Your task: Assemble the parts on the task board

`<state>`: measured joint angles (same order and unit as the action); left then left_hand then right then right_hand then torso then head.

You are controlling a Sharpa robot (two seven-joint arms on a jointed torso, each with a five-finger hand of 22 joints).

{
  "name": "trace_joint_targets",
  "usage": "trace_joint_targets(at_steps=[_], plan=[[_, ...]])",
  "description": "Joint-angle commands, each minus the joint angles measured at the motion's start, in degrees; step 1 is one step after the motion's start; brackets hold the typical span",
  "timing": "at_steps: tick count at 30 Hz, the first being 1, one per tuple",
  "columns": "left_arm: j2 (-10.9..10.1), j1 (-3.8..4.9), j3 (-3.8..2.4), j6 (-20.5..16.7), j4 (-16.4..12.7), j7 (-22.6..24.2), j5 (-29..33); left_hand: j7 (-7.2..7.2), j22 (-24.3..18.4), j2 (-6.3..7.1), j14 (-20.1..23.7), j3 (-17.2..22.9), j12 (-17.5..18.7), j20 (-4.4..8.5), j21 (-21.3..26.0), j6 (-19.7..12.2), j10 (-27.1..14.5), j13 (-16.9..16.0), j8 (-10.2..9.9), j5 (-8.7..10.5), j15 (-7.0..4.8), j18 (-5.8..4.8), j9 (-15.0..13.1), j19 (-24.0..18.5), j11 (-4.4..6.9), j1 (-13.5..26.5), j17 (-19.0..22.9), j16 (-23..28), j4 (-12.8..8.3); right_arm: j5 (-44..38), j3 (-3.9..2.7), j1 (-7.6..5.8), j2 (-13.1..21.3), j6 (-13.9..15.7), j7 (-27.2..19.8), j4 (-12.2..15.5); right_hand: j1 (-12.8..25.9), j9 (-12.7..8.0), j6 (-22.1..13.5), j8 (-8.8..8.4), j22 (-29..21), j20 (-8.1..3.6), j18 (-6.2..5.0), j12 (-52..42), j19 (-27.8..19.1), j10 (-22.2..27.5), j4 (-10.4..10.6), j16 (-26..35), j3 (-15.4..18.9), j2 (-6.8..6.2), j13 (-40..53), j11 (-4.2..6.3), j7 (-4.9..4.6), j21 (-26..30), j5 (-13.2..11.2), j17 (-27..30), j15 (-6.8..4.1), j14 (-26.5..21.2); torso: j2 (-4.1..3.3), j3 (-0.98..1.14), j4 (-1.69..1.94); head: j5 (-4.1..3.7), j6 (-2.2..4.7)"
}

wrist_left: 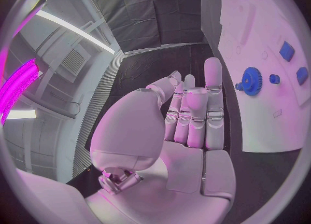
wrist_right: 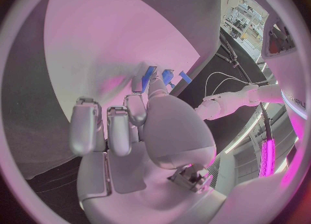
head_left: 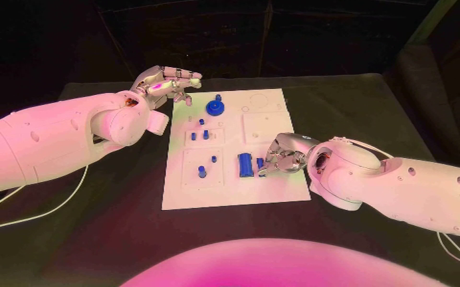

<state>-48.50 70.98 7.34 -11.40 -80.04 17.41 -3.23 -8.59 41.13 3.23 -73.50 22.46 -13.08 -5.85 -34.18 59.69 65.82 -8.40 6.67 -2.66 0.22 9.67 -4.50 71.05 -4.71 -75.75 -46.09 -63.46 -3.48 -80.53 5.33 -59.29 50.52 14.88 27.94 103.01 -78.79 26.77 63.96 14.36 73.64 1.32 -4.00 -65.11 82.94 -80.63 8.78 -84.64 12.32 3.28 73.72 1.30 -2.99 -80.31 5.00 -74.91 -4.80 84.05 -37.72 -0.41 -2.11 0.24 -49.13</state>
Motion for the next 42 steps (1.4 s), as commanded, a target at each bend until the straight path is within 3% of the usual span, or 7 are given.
trace_joint_targets(at_steps=[1,6,14,18,24,37,42], plan=[[0.0,0.07,-0.04,0.5,-0.1,0.2,0.1,-0.27,-0.1,-0.53,0.3,-0.2,-0.3,-0.03,0.2,0.0,-0.5,-0.1,-0.3,-0.12,-0.05,0.72,0.1,-0.5,-0.03,0.1,0.1,0.4,0.0,0.3,-0.01,-0.03,0.5,2.2,-1.1,0.5,0.8,0.1,-0.1,-0.40,0.0,0.09,0.49,-0.1,0.0,-0.1,0.1,0.2,0.6,0.37,0.0,-0.14,-0.10,0.2,-0.4,-6.9,-0.05,4.3,0.06,0.01,-0.14,0.08,0.16],[0.0,0.07,-0.03,0.6,-0.1,0.2,0.1,-0.27,-0.1,-0.53,0.3,-0.2,-0.3,-0.03,0.2,0.0,-0.5,-0.1,-0.3,-0.12,-0.05,0.72,0.1,-0.5,-0.03,0.1,0.1,0.4,0.0,6.2,-0.03,-0.05,1.9,3.7,-5.1,1.1,1.2,0.0,-0.9,-0.85,-0.9,0.18,0.30,1.6,-0.4,0.6,0.3,0.6,1.2,0.37,-1.0,-0.34,-0.36,0.8,0.6,-6.3,0.09,4.1,0.04,0.00,-0.07,0.05,0.41],[0.1,0.07,0.04,1.1,0.0,0.5,0.1,-0.35,-0.1,-0.21,0.9,-0.9,-0.4,-0.16,0.4,-0.1,-0.7,-0.2,-0.3,-0.11,0.11,0.69,0.1,-0.7,-0.19,1.2,1.3,1.0,0.5,28.3,-0.10,-0.36,3.8,6.9,-22.9,-0.8,-0.2,-1.1,-7.5,-4.20,-19.9,2.02,-3.33,23.0,-9.6,12.4,-0.4,12.9,2.6,0.92,-15.1,-2.87,-3.18,14.8,2.9,8.1,2.17,-0.1,0.37,-0.15,-0.11,-0.02,1.19],[0.0,0.07,0.08,1.3,0.0,0.7,0.1,-0.35,-0.5,0.11,3.1,-1.5,-0.2,-0.32,1.0,-0.2,-1.3,-0.1,-0.4,-0.10,0.27,0.68,0.1,-1.3,-0.32,2.0,5.3,3.9,1.0,40.6,-0.14,-1.35,3.7,9.0,-31.2,-3.8,-2.3,-1.4,-9.6,-5.15,-38.3,3.18,-6.29,32.4,-18.3,18.6,-1.2,28.5,3.1,2.14,-23.0,-4.22,-4.56,30.8,5.3,23.0,3.18,-5.7,0.61,-0.16,-0.28,-0.10,1.83],[0.3,0.07,0.13,1.0,0.5,1.1,0.9,-0.53,-1.9,0.08,7.2,-2.3,0.3,-0.75,3.3,-0.3,-1.9,0.2,-0.4,-0.11,0.66,0.72,0.1,-3.2,-0.62,2.1,11.4,9.4,1.4,54.3,-0.23,-3.26,2.6,11.8,-39.5,-9.9,-6.9,-3.3,-10.4,-6.39,-47.9,4.59,-6.90,40.8,-18.0,20.1,-3.0,50.1,3.7,3.99,-34.9,-5.34,-6.20,43.4,5.5,37.6,4.79,-9.0,1.23,-0.42,-0.71,-0.26,2.86],[0.9,0.07,0.49,0.7,1.2,1.6,1.3,-0.52,-2.3,-0.14,7.5,-2.3,0.3,-0.83,3.8,-0.2,-1.9,0.2,-0.3,-0.11,0.70,0.74,0.1,-3.5,-0.62,1.9,11.8,9.9,1.3,41.0,-0.26,-4.14,0.4,14.4,-33.4,-11.6,-5.9,-2.6,-5.7,-2.15,-47.3,2.05,-6.50,34.8,-10.4,14.2,-3.7,32.7,5.4,3.00,-34.9,-2.71,-2.94,41.1,6.0,20.7,2.11,0.2,2.28,-0.57,-0.58,-0.06,2.54],[0.7,0.07,0.72,0.7,0.9,1.8,1.3,-0.50,-2.3,-0.19,7.5,-2.3,0.3,-0.83,3.9,-0.2,-1.8,0.3,-0.3,-0.11,0.69,0.75,0.1,-3.5,-0.60,1.8,11.8,9.9,1.3,26.3,-0.24,-4.11,0.2,12.6,-27.9,-10.6,-5.8,-2.2,-6.1,-0.30,-32.3,1.34,-4.23,28.9,-5.3,13.8,-4.5,18.5,6.1,1.96,-31.2,-2.14,-2.45,28.0,9.7,7.6,1.51,2.8,2.36,-0.52,-0.55,0.06,2.20]])
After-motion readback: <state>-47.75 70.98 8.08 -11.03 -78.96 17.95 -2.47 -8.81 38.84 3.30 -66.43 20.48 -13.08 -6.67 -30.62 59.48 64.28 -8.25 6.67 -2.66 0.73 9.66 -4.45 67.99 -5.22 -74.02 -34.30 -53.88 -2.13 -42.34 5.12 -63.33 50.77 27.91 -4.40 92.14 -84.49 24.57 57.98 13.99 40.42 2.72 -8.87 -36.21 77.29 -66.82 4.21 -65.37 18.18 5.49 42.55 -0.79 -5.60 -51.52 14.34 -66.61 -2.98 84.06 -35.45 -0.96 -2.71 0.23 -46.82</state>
